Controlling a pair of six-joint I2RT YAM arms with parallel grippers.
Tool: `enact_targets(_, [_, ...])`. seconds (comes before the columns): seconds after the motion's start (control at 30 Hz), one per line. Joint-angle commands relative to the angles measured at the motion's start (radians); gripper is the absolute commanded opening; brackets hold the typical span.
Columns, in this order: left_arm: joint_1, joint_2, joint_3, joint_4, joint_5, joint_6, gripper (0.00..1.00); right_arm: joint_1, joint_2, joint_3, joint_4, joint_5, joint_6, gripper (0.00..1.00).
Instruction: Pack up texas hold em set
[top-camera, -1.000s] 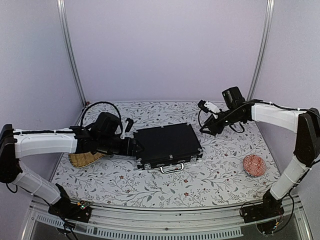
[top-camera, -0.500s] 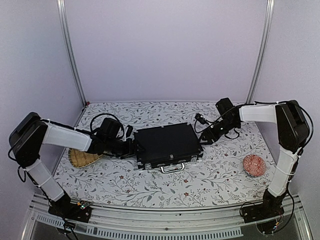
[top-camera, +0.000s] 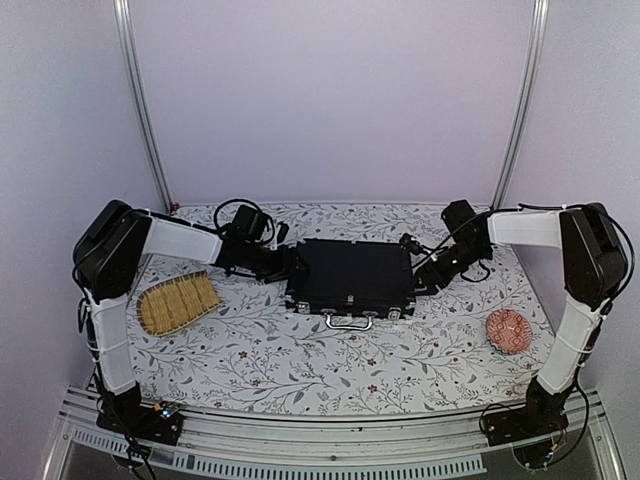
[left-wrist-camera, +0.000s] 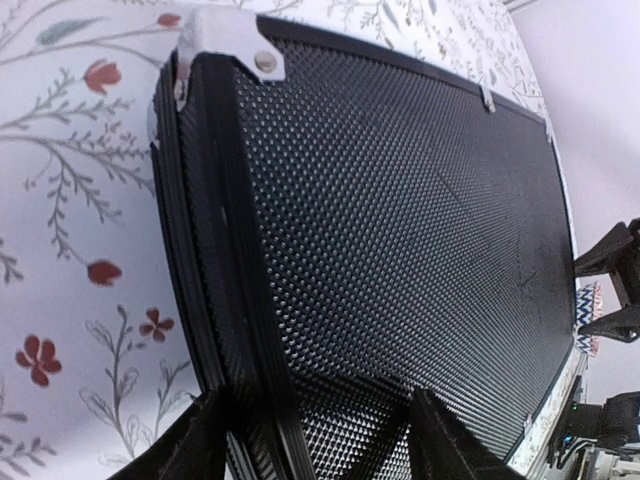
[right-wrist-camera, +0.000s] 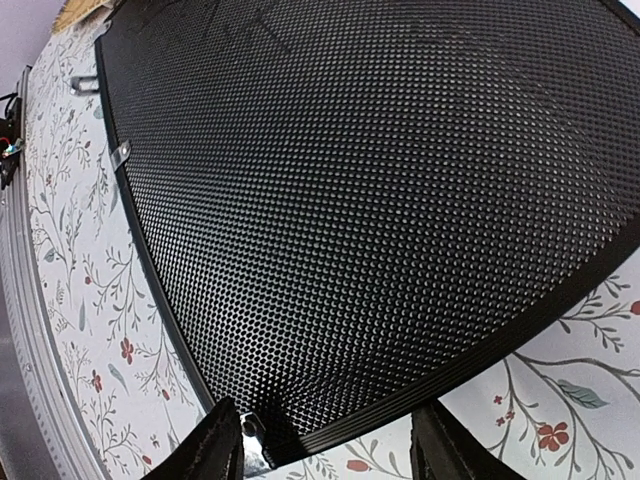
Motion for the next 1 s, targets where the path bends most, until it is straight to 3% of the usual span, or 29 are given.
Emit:
enact_targets(0.0, [-0.034,0.068,0.061,0.081,0.064,0.061,0.6,0.084,-0.022,-0.034,-0.052,-0.139,-0.048,0.57])
enact_targets(0.2, [-0.012,-0.024,0.033,-0.006,-0.117,0.091,0.65,0.068,-0.081,-0.035,-0.078,-0.018,-0.044,0.58])
enact_targets(0.37, [-0.025,-0.254,-0.057,-0.08,-0.286,0.124,0.68,0.04,-0.15,-0.005,-0.166,0.042,-0.063,0.61])
enact_targets(0.53, [-0.06,-0.404,-0.163,-0.089,-0.274,0.13,0.66,0.04,-0.195,0.087,-0.2,0.102,-0.058,0.62])
enact_targets(0.63, [-0.095,-0.43,-0.207,-0.067,-0.218,0.136,0.55,0.041,-0.191,0.115,-0.169,0.115,-0.046,0.59])
enact_targets(0.7, [-0.117,-0.429,-0.22,-0.065,-0.202,0.143,0.42,0.04,-0.172,0.128,-0.137,0.076,-0.047,0.52])
enact_targets(0.8, [-0.136,-0.415,-0.232,-0.057,-0.171,0.146,0.03,0.041,-0.12,0.148,-0.093,-0.023,-0.05,0.3])
enact_targets(0.87, [-0.144,-0.401,-0.237,-0.053,-0.148,0.147,0.0,0.043,-0.077,0.155,-0.072,-0.084,-0.053,0.15])
enact_targets(0.97, [-0.155,-0.376,-0.24,-0.057,-0.117,0.152,0.0,0.058,-0.012,0.151,-0.049,-0.136,-0.051,0.05])
